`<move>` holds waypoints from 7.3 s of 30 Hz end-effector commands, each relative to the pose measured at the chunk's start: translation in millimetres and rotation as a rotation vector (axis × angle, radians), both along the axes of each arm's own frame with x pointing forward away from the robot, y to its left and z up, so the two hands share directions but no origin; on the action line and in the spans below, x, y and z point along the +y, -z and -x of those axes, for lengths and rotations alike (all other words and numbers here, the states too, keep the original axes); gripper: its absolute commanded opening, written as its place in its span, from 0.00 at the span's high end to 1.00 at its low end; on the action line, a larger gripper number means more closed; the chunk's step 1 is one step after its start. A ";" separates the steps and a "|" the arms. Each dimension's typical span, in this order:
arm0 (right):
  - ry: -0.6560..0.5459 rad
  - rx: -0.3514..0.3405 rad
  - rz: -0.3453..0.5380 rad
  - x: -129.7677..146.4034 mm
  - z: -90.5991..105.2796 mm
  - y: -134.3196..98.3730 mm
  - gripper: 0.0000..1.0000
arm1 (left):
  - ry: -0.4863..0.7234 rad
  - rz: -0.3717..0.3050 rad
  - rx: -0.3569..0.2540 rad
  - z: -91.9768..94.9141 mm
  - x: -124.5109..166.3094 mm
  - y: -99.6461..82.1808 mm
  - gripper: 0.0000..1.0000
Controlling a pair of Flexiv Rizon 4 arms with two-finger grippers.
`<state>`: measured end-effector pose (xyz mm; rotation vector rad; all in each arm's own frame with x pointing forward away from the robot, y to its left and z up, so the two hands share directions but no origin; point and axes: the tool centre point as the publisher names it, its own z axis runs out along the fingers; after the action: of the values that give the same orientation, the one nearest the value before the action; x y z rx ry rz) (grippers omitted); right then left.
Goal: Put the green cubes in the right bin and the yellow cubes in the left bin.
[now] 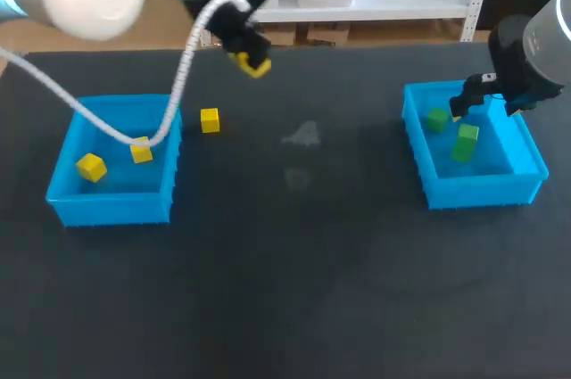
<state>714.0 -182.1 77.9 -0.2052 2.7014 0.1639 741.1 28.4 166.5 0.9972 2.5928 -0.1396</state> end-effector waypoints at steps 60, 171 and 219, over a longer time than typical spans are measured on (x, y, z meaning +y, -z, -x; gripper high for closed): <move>0.002 -0.004 0.001 0.1 1.4 0.2 0.00 | -0.442 -0.048 0.031 -19.2 81.0 36.7 0.00; 0.002 -0.004 0.001 0.1 1.4 0.2 0.00 | -0.762 -0.133 0.111 -68.8 47.7 169.1 0.71; 0.002 -0.004 0.001 0.1 1.4 0.2 0.00 | -0.675 -0.068 -0.034 -30.9 116.5 42.6 1.00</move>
<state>714.0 -182.1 77.9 -0.2052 2.7014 0.1640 789.5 134.6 115.6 0.0916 2.7835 0.1591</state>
